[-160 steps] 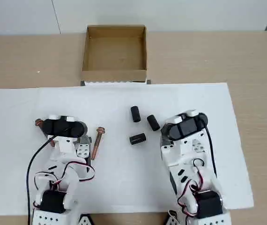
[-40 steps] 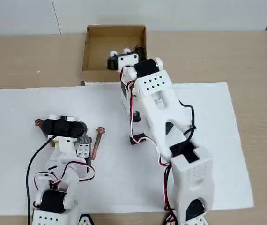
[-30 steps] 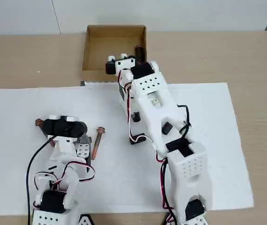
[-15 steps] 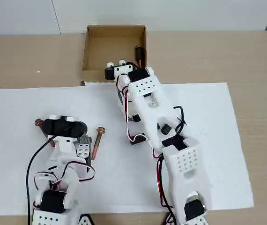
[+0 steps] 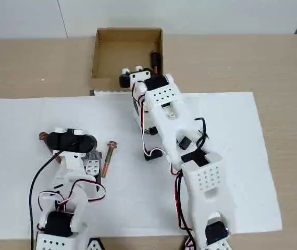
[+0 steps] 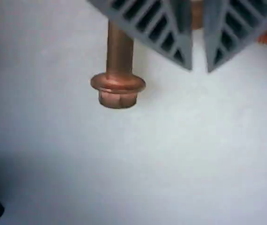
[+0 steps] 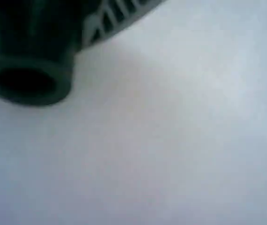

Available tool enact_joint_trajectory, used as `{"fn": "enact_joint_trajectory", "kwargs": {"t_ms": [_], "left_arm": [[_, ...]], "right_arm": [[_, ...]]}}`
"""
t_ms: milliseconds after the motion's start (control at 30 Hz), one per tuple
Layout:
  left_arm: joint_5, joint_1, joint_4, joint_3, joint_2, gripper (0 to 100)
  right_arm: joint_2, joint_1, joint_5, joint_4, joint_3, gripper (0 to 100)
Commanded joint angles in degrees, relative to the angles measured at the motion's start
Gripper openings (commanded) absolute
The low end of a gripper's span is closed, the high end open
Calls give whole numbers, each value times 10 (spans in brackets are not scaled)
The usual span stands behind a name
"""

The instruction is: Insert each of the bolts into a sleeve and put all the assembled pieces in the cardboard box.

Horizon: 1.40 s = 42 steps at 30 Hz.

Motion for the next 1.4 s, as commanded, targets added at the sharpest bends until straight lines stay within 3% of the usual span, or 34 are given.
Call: {"fn": "enact_joint_trajectory", "kwargs": {"t_ms": [0, 433, 633, 767, 933, 1200, 1367], "left_arm": [[-4, -1, 1, -1, -7, 6], [10, -5, 14, -58, -6, 6], [31, -56, 115, -167, 18, 6], [31, -101, 142, -252, 120, 6], [36, -107, 178, -396, 280, 6], [134, -121, 279, -609, 512, 6], [145, -160, 299, -692, 632, 6]], "right_arm": [[-77, -13, -23, 7, -8, 7], [-260, 0, -38, 95, -4, 4], [-296, 69, -42, 102, -3, 4], [-302, 115, -80, 102, -3, 4], [-304, 148, -83, 105, 26, 4], [-305, 163, -84, 105, 122, 4], [-305, 169, -84, 104, 131, 4]]}}
